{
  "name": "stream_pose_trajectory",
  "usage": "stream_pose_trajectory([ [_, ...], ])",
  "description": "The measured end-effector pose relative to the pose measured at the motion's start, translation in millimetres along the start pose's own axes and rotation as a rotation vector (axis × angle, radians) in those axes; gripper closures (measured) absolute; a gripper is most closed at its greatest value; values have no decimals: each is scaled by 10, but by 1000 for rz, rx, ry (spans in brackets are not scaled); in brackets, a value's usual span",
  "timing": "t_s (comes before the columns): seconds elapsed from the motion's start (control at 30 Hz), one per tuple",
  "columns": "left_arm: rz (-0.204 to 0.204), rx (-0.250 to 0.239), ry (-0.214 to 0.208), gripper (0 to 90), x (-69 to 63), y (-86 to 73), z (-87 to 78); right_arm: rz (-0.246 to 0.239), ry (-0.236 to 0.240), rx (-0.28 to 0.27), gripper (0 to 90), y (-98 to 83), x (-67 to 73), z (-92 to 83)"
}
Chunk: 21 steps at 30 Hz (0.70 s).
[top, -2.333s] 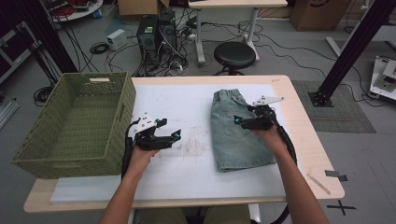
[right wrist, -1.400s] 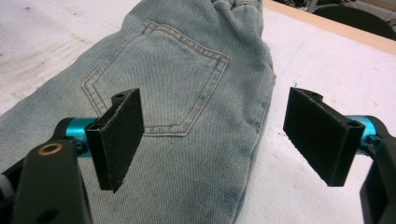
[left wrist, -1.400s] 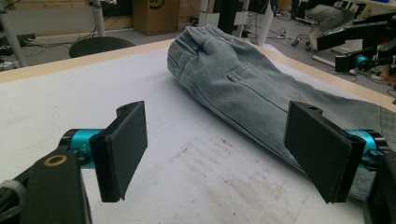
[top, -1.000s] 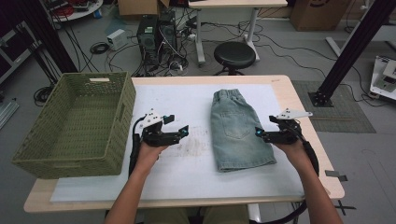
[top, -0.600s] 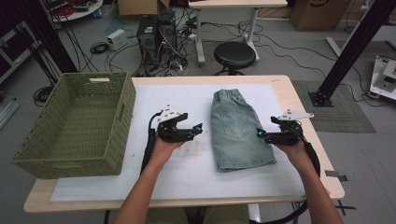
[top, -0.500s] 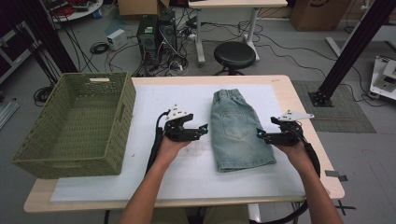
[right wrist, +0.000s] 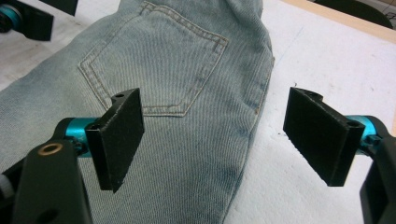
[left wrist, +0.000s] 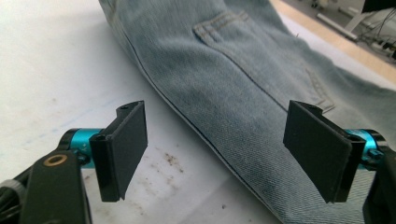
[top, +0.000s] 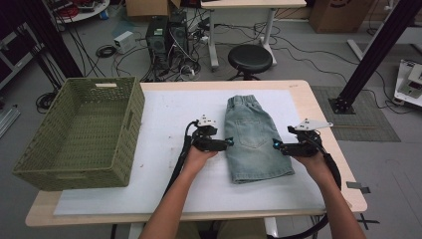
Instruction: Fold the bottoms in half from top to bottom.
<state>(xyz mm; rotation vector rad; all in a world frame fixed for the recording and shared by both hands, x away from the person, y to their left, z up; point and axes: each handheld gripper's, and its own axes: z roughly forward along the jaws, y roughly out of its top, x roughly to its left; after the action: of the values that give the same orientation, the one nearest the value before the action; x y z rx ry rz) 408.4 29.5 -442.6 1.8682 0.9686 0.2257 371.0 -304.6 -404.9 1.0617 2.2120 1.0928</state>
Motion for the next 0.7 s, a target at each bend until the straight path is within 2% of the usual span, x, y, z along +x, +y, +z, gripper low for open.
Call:
stream_pose_trajectory([
  [0.07, -18, 34, 14, 243, -4, -22, 58, 3, 3, 2, 208, -3, 3, 7],
  [0.23, -16, 63, 2, 299, -35, -46, 113, 0, -6, 23, 213, -14, -1, 54],
  [0.27, 3, 75, 3, 357, -59, -48, 125, 15, -8, 47, 252, -34, -14, 95],
  [0.4, 4, 97, -4, 465, -79, -49, 140, 45, -14, 82, 258, -86, -49, 175],
  [0.47, 8, 111, -2, 512, -95, -51, 148, 75, -17, 124, 290, -141, -84, 249],
  [0.5, 3, 116, 0, 529, -101, -52, 150, 82, -15, 133, 310, -157, -97, 268],
  [0.53, -21, 114, -5, 553, -110, -54, 155, 91, -10, 145, 355, -168, -108, 282],
  [0.57, -21, 114, -5, 579, -110, -54, 155, 91, -10, 145, 355, -168, -108, 282],
  [0.6, -45, 114, -5, 599, -116, -56, 158, 103, -6, 165, 391, -183, -127, 306],
  [0.7, -44, 114, -5, 667, -132, -58, 166, 120, -8, 183, 435, -194, -136, 321],
])
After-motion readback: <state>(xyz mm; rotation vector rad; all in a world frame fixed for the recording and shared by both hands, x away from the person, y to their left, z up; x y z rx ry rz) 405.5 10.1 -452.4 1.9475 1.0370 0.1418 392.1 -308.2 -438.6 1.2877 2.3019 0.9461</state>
